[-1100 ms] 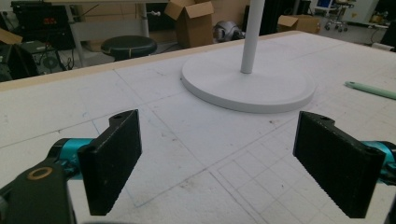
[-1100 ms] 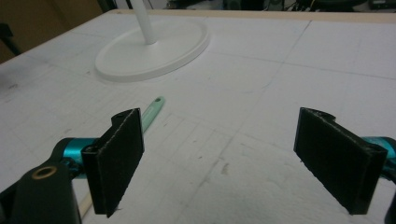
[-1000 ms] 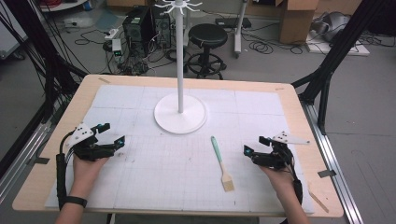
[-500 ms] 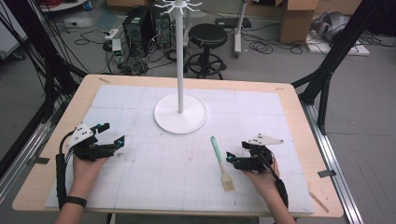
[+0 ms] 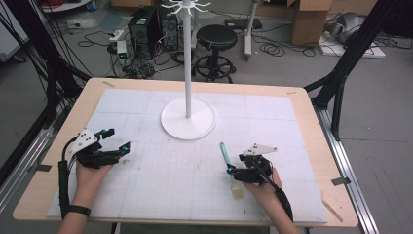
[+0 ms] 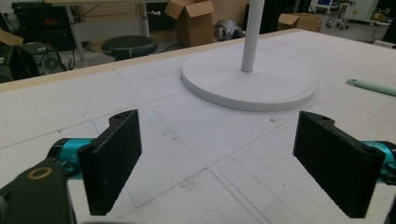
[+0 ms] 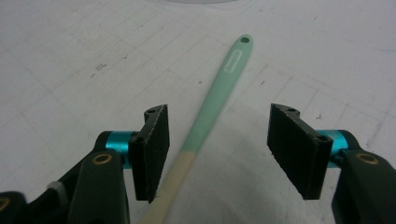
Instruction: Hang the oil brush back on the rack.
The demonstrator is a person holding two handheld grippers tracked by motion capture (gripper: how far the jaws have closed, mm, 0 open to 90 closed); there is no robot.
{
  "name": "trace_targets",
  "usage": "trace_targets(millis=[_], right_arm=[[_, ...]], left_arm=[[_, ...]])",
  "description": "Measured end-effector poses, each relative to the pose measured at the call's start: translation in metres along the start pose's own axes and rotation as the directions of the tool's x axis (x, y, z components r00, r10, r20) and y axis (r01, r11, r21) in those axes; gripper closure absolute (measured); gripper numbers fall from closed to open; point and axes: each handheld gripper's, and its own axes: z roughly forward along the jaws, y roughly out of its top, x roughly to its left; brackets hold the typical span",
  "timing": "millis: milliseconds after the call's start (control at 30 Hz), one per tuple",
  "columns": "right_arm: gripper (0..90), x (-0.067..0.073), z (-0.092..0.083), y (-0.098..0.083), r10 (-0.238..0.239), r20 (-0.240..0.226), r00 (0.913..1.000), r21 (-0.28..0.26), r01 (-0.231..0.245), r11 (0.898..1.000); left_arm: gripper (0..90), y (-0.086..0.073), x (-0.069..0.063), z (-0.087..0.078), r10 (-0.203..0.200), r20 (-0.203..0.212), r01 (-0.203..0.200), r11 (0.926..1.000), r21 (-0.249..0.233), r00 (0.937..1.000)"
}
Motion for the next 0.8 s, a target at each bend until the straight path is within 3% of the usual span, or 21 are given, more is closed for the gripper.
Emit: trace_targets(millis=[333, 500, 800], right_arm=[[53.3, 0.01, 0.008, -0.004, -0.038, 0.006, 0.9993, 0.066, 0.037, 0.997], [58.5, 0.011, 0.006, -0.004, -0.017, 0.017, 0.9997, 0.074, 0.016, 0.997], [70.0, 0.019, 0.006, -0.004, -0.041, 0.037, 0.9985, 0.08, 0.038, 0.996]], left_arm=[[16.0, 0.0, 0.0, 0.0, 0.001, 0.001, -0.001, 1.0, 0.004, 1.0], [16.1, -0.001, 0.0, 0.001, 0.0, -0.002, 0.0, 1.0, 0.005, 1.0], [16.2, 0.0, 0.0, 0.0, 0.0, -0.004, 0.0, 1.0, 0.007, 1.0]])
